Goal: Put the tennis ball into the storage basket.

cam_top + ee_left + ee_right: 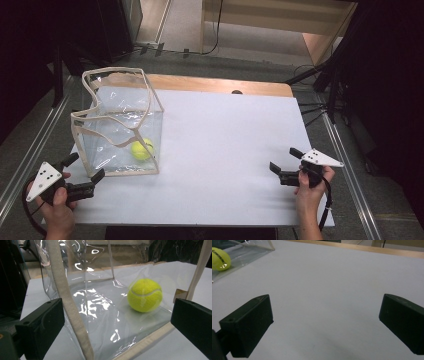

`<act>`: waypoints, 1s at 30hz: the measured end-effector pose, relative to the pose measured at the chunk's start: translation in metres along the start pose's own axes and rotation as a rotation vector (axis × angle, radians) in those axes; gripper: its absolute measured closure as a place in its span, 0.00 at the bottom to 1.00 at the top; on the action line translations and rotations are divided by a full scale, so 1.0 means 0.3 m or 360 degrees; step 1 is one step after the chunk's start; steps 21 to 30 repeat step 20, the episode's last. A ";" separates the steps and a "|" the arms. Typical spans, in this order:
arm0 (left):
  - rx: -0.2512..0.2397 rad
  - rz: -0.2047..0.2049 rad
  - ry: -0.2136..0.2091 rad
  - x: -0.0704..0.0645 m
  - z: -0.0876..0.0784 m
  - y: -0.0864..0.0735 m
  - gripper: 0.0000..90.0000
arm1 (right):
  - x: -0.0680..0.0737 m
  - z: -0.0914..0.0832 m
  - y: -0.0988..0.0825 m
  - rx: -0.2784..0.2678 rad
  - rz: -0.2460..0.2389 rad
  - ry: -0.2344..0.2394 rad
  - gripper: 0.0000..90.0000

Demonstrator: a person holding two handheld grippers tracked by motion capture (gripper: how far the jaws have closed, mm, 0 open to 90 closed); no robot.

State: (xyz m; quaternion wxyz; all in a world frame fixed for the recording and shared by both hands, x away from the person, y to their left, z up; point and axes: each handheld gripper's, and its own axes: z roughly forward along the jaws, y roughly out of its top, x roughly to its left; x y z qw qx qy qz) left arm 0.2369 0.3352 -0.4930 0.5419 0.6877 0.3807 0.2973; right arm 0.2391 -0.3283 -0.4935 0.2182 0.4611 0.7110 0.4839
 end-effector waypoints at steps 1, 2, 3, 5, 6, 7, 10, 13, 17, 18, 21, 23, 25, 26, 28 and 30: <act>0.0001 0.0000 0.0000 0.000 0.000 0.000 0.00 | -0.005 -0.005 -0.002 0.0001 -0.0003 -0.0009 0.00; 0.0000 -0.0001 0.0000 0.000 0.000 0.000 0.00 | -0.010 -0.012 -0.005 0.0008 0.0001 -0.0022 0.00; 0.0002 -0.0001 -0.0003 0.001 -0.001 0.000 0.00 | -0.014 -0.016 -0.007 0.0008 -0.0002 -0.0027 0.00; 0.0002 -0.0002 -0.0003 0.001 -0.001 0.000 0.00 | -0.025 -0.029 -0.014 0.0004 0.0012 -0.0048 0.00; 0.0002 -0.0001 -0.0003 0.001 -0.001 0.000 0.00 | -0.033 -0.035 -0.017 -0.0005 0.0002 -0.0053 0.00; 0.0001 -0.0001 -0.0002 0.001 0.000 0.000 0.00 | -0.036 -0.041 -0.020 -0.0006 0.0015 -0.0058 0.00; 0.0002 -0.0001 -0.0005 0.001 -0.001 0.000 0.00 | -0.053 -0.062 -0.033 -0.0022 0.0033 -0.0081 0.00; 0.0000 -0.0005 -0.0006 0.001 -0.002 0.000 0.00 | -0.067 -0.078 -0.046 -0.0037 0.0057 -0.0107 0.00; 0.0006 0.0000 -0.0003 0.003 -0.002 0.000 0.00 | -0.078 -0.090 -0.058 -0.0043 0.0083 -0.0129 0.00; 0.0007 -0.0001 -0.0003 0.003 -0.001 0.000 0.00 | -0.080 -0.093 -0.060 -0.0039 0.0088 -0.0135 0.00; 0.0008 -0.0005 -0.0004 0.003 0.000 0.000 0.00 | -0.081 -0.097 -0.064 -0.0056 0.0099 -0.0141 0.00; 0.0008 -0.0005 -0.0004 0.003 0.000 0.000 0.00 | -0.081 -0.097 -0.064 -0.0056 0.0099 -0.0141 0.00; 0.0008 -0.0005 -0.0004 0.003 0.000 0.000 0.00 | -0.081 -0.097 -0.064 -0.0056 0.0099 -0.0141 0.00; 0.0008 -0.0005 -0.0004 0.003 0.000 0.000 0.00 | -0.081 -0.097 -0.064 -0.0056 0.0099 -0.0141 0.00; 0.0008 -0.0005 -0.0004 0.003 0.000 0.000 0.00 | -0.081 -0.097 -0.064 -0.0056 0.0099 -0.0141 0.00; 0.0008 -0.0005 -0.0004 0.003 0.000 0.000 0.00 | -0.081 -0.097 -0.064 -0.0056 0.0099 -0.0141 0.00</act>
